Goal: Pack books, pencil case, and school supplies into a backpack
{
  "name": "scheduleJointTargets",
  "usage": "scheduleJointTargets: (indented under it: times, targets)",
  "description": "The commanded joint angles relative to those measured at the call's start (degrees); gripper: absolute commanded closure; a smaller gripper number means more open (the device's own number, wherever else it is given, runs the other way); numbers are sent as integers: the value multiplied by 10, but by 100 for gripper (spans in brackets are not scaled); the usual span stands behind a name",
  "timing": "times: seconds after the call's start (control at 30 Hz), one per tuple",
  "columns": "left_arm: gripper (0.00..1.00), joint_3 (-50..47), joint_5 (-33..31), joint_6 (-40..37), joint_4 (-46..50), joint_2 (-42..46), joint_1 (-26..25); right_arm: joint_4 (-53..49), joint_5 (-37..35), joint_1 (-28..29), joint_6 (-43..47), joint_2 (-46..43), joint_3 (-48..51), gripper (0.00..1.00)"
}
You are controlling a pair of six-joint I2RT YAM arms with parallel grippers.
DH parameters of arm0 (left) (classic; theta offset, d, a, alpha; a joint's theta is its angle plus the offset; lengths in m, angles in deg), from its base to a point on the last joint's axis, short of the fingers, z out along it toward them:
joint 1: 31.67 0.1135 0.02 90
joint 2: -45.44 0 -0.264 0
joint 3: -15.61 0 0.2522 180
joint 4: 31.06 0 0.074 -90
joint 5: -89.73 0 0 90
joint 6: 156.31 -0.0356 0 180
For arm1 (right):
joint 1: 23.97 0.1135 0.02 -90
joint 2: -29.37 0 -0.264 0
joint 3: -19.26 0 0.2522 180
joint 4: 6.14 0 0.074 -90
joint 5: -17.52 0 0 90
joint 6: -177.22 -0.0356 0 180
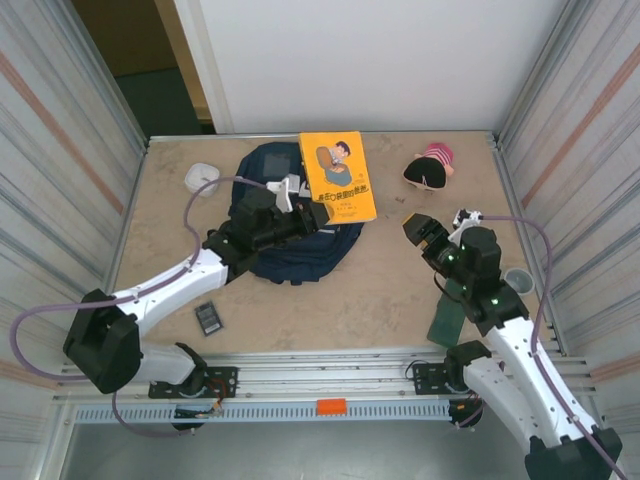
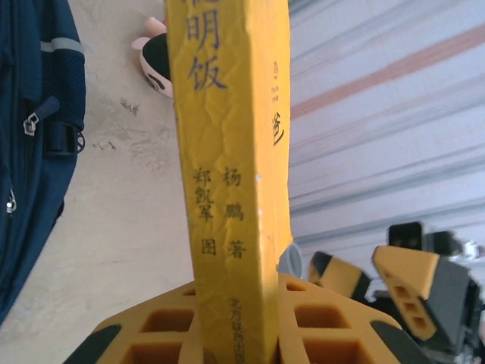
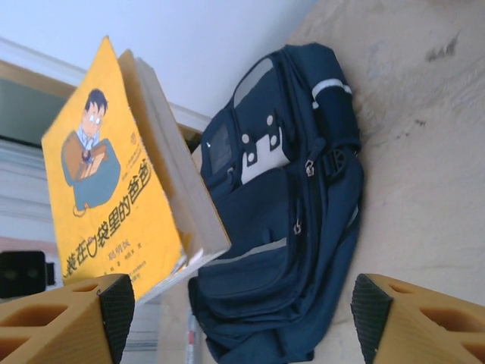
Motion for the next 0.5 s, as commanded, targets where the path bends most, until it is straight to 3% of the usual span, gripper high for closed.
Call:
scheduleJointTargets:
  times: [0.0,0.1,0.2,0.47]
  targets:
    - [100,-20,-45,152,-131,0,5,79,4,38,-101,22,12,19]
    - [100,-21,-58,194,-157,-12,5,160,-53,111,-151,48,22,2]
    - [100,-28,-74,233,-183,-18,5,222,-77,159,-185,100,13,1]
    - [100,-45,-69,293,-224,-30,5,396,-93,211,-303,264,-15,1]
